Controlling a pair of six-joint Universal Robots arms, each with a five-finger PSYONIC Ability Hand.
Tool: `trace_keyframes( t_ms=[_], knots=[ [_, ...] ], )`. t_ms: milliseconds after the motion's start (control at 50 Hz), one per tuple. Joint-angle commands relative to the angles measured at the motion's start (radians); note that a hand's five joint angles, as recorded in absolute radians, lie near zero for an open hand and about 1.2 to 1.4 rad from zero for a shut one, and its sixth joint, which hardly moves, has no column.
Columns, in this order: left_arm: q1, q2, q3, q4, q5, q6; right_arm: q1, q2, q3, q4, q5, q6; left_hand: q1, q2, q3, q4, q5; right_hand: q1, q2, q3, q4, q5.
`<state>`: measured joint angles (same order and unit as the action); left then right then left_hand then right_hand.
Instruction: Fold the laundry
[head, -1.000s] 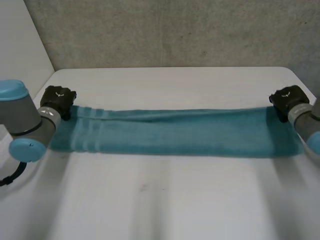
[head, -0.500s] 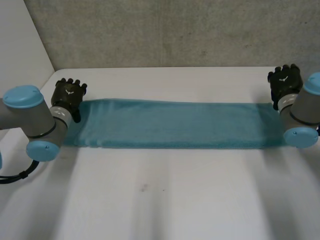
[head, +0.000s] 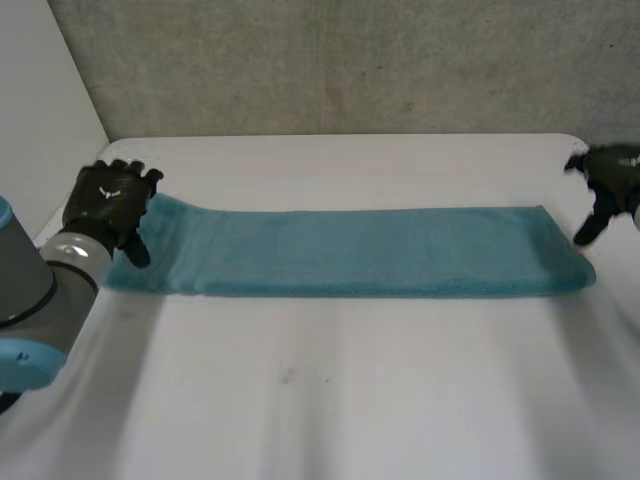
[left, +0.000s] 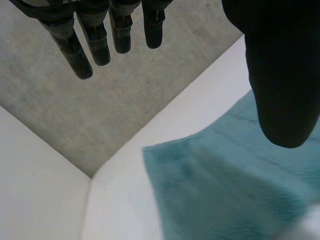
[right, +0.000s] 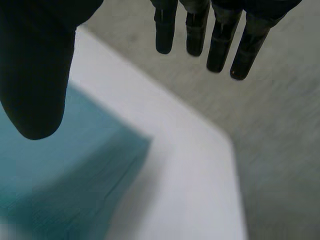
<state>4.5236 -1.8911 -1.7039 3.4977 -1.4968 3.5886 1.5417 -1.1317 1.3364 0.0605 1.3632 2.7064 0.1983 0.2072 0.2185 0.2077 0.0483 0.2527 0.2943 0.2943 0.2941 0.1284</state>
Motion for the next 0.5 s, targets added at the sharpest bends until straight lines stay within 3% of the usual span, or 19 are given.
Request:
trace_keyframes(
  t_ms=[20, 100, 220, 420, 500],
  knots=[
    [-0.012, 0.017, -0.068, 0.003, 0.001, -0.209, -0.057, 0.041, 0.067, 0.088, -0.053, -0.016, -0.024, -0.033, -0.044, -0.033, -0.048, 0.302, 0.260, 0.260, 0.261, 0.252],
    [-0.011, 0.010, -0.069, 0.004, 0.001, -0.228, -0.081, 0.113, 0.099, -0.016, -0.110, -0.019, -0.024, -0.033, -0.044, -0.033, -0.048, 0.369, 0.328, 0.328, 0.328, 0.319],
    [-0.011, 0.004, -0.074, 0.006, 0.001, -0.228, -0.089, 0.154, 0.116, -0.137, -0.127, -0.020, -0.024, -0.033, -0.044, -0.033, -0.048, 0.445, 0.404, 0.404, 0.404, 0.395],
    [-0.005, 0.006, -0.089, 0.035, 0.001, -0.228, -0.097, 0.217, 0.089, -0.157, -0.115, -0.040, -0.024, -0.033, -0.044, -0.033, -0.048, 0.472, 0.431, 0.431, 0.431, 0.422],
    [-0.006, 0.006, -0.092, 0.037, 0.001, -0.228, -0.100, 0.228, 0.084, -0.159, -0.115, -0.069, -0.024, -0.033, -0.044, -0.033, -0.048, 0.712, 0.670, 0.670, 0.671, 0.662]
  ],
)
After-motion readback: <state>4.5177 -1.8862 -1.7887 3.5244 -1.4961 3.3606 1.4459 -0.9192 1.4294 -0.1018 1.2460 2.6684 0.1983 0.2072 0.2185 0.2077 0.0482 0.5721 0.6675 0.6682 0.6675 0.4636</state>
